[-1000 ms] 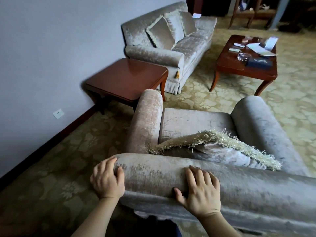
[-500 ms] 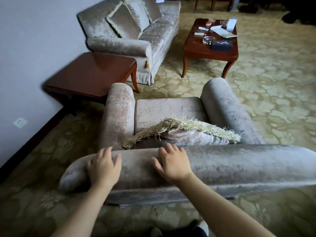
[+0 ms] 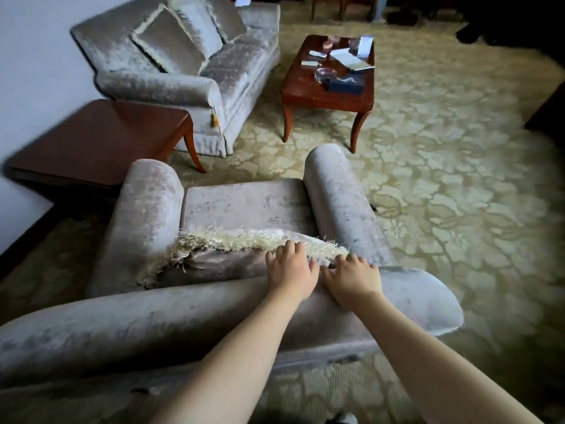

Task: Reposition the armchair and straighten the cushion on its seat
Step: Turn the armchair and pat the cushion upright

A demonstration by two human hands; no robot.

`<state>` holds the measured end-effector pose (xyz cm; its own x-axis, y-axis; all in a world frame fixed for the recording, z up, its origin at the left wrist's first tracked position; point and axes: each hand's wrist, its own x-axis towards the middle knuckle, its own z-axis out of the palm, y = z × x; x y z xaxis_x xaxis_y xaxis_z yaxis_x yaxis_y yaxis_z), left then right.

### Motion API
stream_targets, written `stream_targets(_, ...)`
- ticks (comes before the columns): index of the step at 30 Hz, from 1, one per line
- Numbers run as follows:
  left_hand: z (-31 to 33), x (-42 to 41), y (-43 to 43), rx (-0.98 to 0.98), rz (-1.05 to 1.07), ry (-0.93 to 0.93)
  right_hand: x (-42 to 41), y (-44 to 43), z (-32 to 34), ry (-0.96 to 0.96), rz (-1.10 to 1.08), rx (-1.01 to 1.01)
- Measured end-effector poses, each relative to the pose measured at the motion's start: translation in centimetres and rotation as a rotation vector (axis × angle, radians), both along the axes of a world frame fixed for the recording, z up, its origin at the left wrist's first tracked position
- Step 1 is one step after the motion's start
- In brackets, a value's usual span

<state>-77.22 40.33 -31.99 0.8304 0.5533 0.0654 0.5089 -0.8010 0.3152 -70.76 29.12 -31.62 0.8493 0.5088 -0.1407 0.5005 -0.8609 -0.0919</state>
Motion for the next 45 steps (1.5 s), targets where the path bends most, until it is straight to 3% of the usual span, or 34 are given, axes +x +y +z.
stream_targets(4,-0.8,4.3,-3.7,-0.012,-0.042,0.003,4.4,-2.4,-0.2,0.125,0.066,-0.060)
stream_targets(8,-1.6,8.0,-4.5,-0.008,-0.060,0.096,9.7,-1.9,-0.6,0.187,0.185,-0.303)
stream_targets(17,-6.7,15.4,-2.6,-0.018,-0.084,0.273,19.5,3.4,-3.4,0.161,0.144,-0.235)
stream_targets(26,-9.0,23.4,-5.0,-0.063,0.128,0.445,27.6,2.0,-6.5,0.165,0.407,-0.237)
stream_targets(31,-9.5,29.1,-9.2,-0.185,0.420,0.553,34.4,-2.1,-6.6,0.096,0.669,-0.277)
stream_targets(34,-8.8,32.8,-11.6,-0.309,0.548,0.527,38.5,-3.7,-5.8,0.016,0.796,-0.274)
stream_targets(45,-10.1,36.2,-10.6,-0.323,0.768,0.464,42.3,4.2,-7.1,0.006,1.082,-0.344)
